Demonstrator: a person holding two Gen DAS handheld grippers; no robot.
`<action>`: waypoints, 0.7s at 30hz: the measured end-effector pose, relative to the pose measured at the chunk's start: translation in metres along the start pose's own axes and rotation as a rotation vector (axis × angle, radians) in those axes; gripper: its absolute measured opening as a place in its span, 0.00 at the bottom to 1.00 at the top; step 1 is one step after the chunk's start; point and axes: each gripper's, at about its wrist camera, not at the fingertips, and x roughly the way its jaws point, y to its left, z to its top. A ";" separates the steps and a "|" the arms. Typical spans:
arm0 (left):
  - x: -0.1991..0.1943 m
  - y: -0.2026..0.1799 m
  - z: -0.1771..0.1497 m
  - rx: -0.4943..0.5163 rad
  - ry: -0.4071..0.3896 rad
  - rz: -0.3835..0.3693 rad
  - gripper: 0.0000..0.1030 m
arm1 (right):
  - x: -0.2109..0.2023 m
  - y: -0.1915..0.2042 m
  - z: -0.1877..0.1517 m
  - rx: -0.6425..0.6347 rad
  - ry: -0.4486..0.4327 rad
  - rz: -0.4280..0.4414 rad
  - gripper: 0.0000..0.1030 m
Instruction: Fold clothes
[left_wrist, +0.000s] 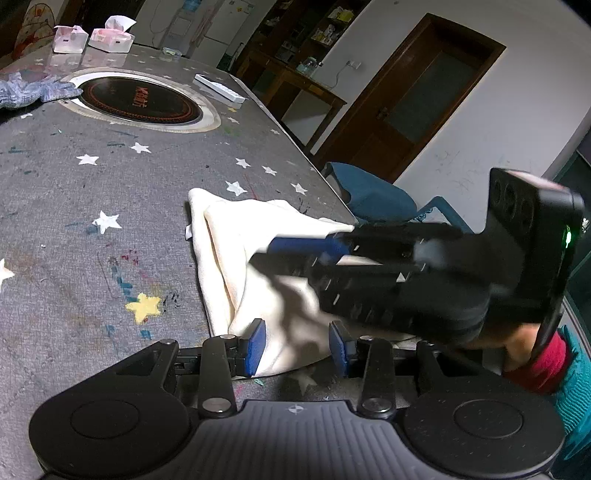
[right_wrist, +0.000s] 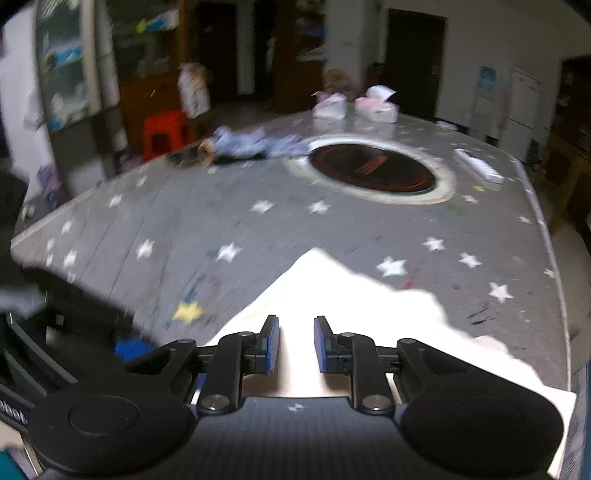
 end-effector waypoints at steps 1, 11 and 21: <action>0.000 0.000 0.000 -0.002 -0.001 -0.002 0.40 | 0.001 -0.001 0.000 0.002 0.003 0.009 0.19; -0.001 -0.001 -0.002 0.008 -0.001 -0.003 0.40 | -0.010 -0.014 0.000 0.053 -0.024 0.042 0.19; 0.000 -0.001 -0.001 0.013 0.004 -0.004 0.40 | -0.055 -0.079 -0.058 0.283 -0.095 -0.242 0.19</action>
